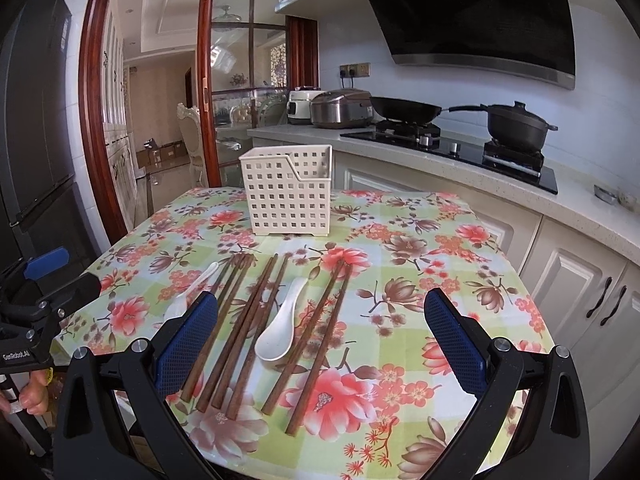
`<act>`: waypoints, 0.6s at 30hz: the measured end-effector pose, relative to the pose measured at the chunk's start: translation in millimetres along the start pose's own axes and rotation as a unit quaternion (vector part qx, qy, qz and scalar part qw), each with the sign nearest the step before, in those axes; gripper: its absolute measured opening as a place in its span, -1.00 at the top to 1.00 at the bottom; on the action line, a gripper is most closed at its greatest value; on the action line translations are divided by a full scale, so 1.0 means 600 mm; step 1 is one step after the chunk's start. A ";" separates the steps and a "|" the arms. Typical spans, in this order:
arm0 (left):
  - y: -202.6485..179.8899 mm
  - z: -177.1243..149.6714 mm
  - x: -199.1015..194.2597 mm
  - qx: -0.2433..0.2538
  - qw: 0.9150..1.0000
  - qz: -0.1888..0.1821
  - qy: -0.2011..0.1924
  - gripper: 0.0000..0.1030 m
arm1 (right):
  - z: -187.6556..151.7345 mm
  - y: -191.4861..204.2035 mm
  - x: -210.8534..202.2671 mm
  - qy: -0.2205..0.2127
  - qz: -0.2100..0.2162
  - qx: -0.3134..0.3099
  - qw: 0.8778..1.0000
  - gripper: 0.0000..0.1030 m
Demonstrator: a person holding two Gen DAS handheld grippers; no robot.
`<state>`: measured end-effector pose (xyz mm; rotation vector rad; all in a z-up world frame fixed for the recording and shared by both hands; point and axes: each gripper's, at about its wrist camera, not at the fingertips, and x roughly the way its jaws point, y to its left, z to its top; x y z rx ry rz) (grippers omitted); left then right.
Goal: Organize utensils
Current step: 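Grasp a white spoon with the left tool while the right tool grasps the other white spoon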
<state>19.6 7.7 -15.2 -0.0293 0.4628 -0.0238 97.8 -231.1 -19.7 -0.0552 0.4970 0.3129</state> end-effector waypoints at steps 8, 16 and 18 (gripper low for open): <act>0.029 -0.019 0.080 -0.011 0.998 0.009 0.056 -0.91 | 0.006 -0.015 0.113 0.066 0.010 0.029 0.997 -0.87; 0.054 -0.018 0.165 -0.006 0.993 0.041 0.109 -0.91 | 0.013 0.029 0.226 0.151 0.017 0.013 0.988 -0.33; 0.059 -0.015 0.182 -0.005 0.992 0.040 0.118 -0.91 | 0.016 0.040 0.251 0.172 0.015 0.003 0.985 -0.21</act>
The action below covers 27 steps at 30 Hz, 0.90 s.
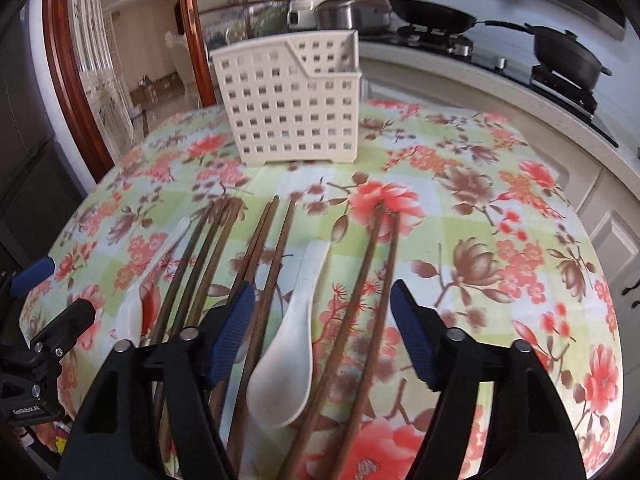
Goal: Organize utensils
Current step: 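Grasp a white spoon with the left tool while the right tool grasps the other white spoon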
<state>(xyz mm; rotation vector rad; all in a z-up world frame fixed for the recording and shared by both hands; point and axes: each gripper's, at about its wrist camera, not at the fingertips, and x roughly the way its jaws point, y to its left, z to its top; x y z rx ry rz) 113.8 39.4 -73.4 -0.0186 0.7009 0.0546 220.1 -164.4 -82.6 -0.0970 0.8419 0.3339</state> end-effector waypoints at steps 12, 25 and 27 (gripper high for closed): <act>0.006 0.045 0.101 -0.005 0.994 -0.036 0.101 -0.90 | 0.031 0.006 0.072 0.072 -0.007 -0.016 0.997 0.36; 0.006 0.074 0.152 -0.013 0.988 -0.053 0.145 -0.27 | 0.032 0.020 0.091 0.082 0.019 -0.025 0.996 0.42; 0.004 0.077 0.162 -0.011 0.987 -0.050 0.150 -0.09 | 0.032 0.021 0.094 0.084 0.021 -0.024 0.996 0.42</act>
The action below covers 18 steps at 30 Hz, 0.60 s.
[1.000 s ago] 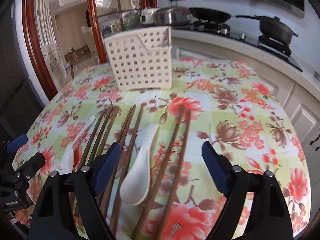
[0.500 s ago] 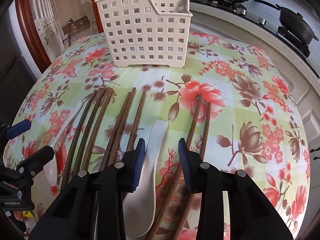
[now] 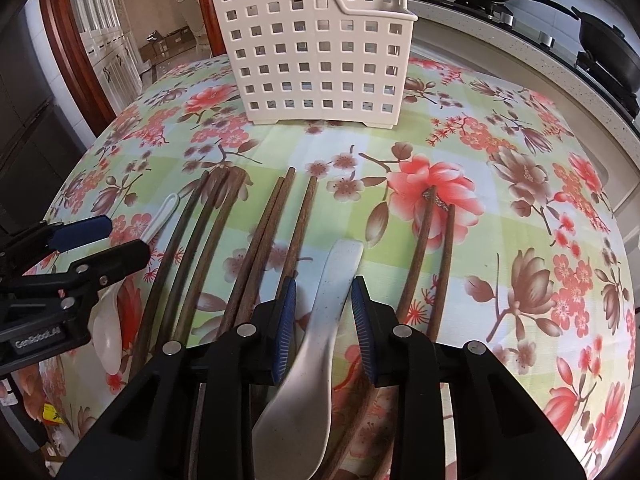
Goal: Organize utensils
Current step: 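Grasp a white spoon with the left tool while the right tool grasps the other white spoon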
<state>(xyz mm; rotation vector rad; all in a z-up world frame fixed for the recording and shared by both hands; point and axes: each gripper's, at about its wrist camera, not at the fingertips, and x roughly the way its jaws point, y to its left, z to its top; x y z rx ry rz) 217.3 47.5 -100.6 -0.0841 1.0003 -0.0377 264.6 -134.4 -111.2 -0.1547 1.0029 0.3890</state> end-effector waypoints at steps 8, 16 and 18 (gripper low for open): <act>-0.003 0.009 0.026 0.012 1.000 -0.004 0.026 0.46 | 0.006 -0.004 0.005 0.000 0.007 0.000 1.000 0.42; -0.009 0.021 0.039 0.022 0.999 0.013 0.030 0.74 | 0.011 -0.008 0.008 -0.002 0.012 -0.002 1.000 0.43; -0.011 0.022 0.040 0.025 0.999 0.016 0.030 0.74 | 0.011 -0.007 0.008 -0.004 0.008 -0.010 1.000 0.50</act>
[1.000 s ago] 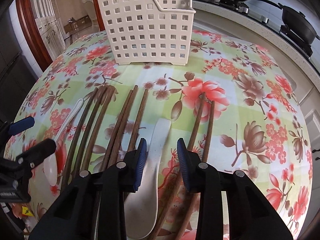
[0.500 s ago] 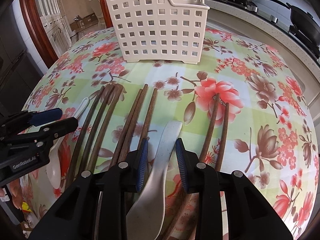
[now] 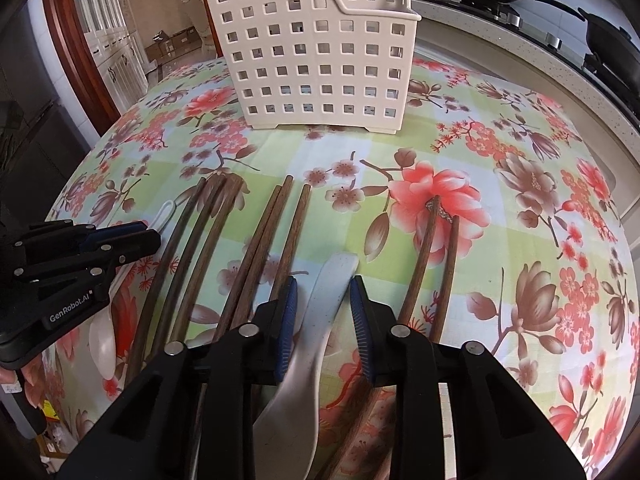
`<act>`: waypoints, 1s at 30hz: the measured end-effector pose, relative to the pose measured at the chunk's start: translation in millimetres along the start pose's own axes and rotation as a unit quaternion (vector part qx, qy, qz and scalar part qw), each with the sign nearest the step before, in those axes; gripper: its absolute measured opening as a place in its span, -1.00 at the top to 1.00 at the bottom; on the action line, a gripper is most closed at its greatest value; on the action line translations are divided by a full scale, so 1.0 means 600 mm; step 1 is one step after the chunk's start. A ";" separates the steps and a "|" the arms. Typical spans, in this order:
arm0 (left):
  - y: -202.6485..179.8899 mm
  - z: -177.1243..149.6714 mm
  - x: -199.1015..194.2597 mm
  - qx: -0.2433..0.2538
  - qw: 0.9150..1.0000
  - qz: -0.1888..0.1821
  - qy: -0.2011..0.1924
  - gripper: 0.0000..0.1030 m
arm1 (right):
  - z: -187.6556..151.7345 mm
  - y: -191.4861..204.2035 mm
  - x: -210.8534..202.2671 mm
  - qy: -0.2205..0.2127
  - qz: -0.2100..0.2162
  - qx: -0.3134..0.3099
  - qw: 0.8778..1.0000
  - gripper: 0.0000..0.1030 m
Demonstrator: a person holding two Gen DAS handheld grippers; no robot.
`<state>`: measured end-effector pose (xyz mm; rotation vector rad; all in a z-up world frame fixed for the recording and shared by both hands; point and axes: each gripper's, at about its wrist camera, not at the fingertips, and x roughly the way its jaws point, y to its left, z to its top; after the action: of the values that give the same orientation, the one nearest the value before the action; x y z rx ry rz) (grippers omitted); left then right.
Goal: Organize utensils
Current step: 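Grasp a white spoon with the left tool while the right tool grasps the other white spoon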
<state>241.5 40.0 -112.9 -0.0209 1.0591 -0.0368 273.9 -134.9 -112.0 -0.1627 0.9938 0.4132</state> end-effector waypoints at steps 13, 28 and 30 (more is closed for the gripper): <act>-0.007 0.000 -0.030 -0.001 1.000 -0.012 -0.029 0.78 | -0.001 -0.013 -0.023 -0.024 0.021 0.013 0.999 0.62; -0.022 -0.017 -0.083 0.009 0.998 -0.012 -0.062 0.78 | 0.000 0.004 -0.037 -0.020 0.004 -0.007 1.000 0.64; -0.021 -0.021 -0.082 0.009 0.998 -0.015 -0.061 0.78 | -0.001 0.010 -0.030 -0.014 -0.005 -0.017 1.000 0.59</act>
<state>206.3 29.3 -75.9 -0.0226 0.9357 -0.0704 262.7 -134.3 -97.1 -0.1918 0.9594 0.4224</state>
